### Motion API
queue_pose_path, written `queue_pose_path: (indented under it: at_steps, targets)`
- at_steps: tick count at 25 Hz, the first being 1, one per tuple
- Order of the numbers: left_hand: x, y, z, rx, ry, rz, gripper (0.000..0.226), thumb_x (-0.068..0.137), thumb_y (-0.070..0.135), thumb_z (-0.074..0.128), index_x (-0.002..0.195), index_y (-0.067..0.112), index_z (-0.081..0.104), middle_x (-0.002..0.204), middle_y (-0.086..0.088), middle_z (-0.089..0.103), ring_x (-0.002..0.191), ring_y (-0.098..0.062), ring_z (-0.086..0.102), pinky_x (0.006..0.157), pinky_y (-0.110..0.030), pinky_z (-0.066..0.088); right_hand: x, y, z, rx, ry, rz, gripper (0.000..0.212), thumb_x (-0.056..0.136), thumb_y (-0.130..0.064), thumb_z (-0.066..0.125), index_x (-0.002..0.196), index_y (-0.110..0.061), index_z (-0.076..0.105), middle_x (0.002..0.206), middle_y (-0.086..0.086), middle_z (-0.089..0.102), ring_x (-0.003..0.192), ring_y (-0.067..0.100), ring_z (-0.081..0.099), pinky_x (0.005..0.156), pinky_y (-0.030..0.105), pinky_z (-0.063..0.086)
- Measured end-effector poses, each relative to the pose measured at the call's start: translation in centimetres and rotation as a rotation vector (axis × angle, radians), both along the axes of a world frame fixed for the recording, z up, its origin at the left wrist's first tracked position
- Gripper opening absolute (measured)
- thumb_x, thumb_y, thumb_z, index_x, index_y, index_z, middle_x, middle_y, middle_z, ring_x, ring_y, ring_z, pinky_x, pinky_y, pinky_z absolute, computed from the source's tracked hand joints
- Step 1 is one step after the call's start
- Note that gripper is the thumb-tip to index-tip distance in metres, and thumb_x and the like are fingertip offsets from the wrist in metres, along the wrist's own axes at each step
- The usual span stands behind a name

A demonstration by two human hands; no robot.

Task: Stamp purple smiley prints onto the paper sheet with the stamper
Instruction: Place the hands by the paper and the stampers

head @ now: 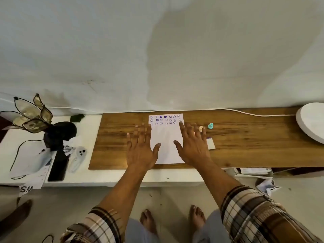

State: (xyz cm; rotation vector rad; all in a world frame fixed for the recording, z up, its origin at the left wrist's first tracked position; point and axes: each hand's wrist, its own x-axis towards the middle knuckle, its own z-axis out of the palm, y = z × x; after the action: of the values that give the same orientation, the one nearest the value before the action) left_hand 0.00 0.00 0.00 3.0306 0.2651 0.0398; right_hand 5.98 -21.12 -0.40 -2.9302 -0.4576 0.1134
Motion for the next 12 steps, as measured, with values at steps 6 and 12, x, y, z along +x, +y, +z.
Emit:
queue_pose_path:
  at_steps: [6,12]
  targets:
    - [-4.2,-3.1,2.9,0.058,-0.051,-0.018,0.084,0.098,0.073,0.011,0.164,0.026,-0.010,0.175,-0.003,-0.010,0.161,-0.028,-0.012,0.128,-0.055,-0.007,-5.4,-2.0,2.5,0.020,-0.102,0.001,0.079,0.100,-0.068,0.019,0.164,-0.027,-0.002,0.173,0.007,0.014,0.157,0.037,0.013,0.125,0.062,0.006]
    - [-11.2,-6.5,5.9,0.009,-0.072,-0.008,0.085,0.092,0.078,-0.001,0.159,0.031,-0.026,0.174,-0.002,-0.018,0.159,-0.026,-0.020,0.126,-0.052,-0.016,-11.3,-5.8,5.9,0.074,-0.146,-0.029,0.077,0.101,-0.067,0.017,0.165,-0.026,0.003,0.173,0.004,0.015,0.159,0.033,0.009,0.126,0.060,0.002]
